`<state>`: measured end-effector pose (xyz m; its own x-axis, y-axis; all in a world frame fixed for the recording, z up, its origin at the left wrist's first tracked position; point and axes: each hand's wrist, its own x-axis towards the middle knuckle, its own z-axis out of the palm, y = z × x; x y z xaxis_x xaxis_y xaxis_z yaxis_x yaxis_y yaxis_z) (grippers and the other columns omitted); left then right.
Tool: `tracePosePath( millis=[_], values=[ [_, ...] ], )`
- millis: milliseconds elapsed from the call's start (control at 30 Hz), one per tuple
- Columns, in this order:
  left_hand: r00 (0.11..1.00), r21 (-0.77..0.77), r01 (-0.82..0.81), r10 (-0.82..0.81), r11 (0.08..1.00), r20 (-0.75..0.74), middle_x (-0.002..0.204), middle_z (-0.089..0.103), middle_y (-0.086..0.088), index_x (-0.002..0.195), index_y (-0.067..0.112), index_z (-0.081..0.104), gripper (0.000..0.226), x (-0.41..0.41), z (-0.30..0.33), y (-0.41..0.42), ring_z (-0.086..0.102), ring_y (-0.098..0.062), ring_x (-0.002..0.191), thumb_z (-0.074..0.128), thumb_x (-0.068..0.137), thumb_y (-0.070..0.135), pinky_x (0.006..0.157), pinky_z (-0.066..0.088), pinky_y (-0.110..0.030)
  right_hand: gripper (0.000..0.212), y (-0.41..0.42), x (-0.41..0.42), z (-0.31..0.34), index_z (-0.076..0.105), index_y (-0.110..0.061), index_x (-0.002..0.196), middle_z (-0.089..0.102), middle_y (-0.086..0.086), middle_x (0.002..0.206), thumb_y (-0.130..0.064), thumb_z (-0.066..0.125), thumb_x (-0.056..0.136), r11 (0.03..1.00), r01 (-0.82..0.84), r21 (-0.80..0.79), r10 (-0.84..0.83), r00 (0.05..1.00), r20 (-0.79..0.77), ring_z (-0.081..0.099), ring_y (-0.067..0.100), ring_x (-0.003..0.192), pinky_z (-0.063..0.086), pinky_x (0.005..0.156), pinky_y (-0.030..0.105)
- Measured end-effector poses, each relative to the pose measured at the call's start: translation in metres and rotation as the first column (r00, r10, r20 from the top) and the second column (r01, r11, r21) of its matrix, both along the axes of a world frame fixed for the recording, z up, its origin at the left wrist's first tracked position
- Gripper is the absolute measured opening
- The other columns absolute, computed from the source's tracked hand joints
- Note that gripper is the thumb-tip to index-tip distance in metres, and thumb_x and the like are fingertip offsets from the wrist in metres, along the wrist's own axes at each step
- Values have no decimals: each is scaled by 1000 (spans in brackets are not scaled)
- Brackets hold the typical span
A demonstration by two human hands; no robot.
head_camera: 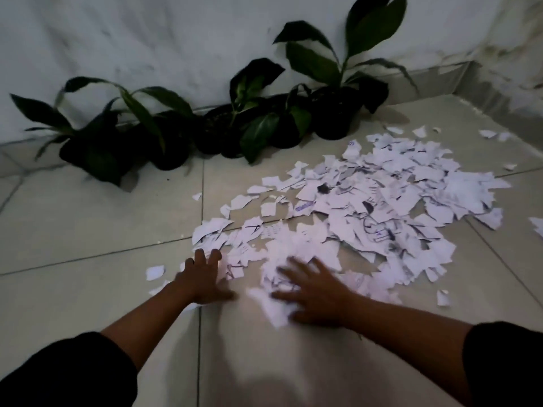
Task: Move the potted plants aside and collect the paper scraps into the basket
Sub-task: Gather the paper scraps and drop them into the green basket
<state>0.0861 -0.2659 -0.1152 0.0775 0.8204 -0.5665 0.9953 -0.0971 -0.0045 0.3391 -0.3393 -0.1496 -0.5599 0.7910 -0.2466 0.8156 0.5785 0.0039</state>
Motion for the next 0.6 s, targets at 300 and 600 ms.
tracePosePath(
  millis=[300, 600],
  values=[
    [625, 264, -780, 680, 568, 385, 157, -1, -23, 149, 20, 20, 83, -34, -56, -25, -3, -43, 144, 38, 82, 66, 112, 2, -62, 60, 30, -28, 5, 63, -23, 115, 52, 14, 139, -56, 60, 64, 976, 122, 178, -100, 987, -127, 47, 37, 129, 34, 102, 63],
    [590, 253, -487, 102, 836, 801, 143, 45, -4, 135, 16, 44, 57, -4, -55, -26, 37, -14, 135, 28, 91, 49, 115, 26, -36, 79, 47, -100, -10, 51, -23, 130, 48, 12, 143, -71, 46, 67, 993, 104, 47, -91, 972, -215, 46, 33, 131, 33, 99, 66]
  ],
)
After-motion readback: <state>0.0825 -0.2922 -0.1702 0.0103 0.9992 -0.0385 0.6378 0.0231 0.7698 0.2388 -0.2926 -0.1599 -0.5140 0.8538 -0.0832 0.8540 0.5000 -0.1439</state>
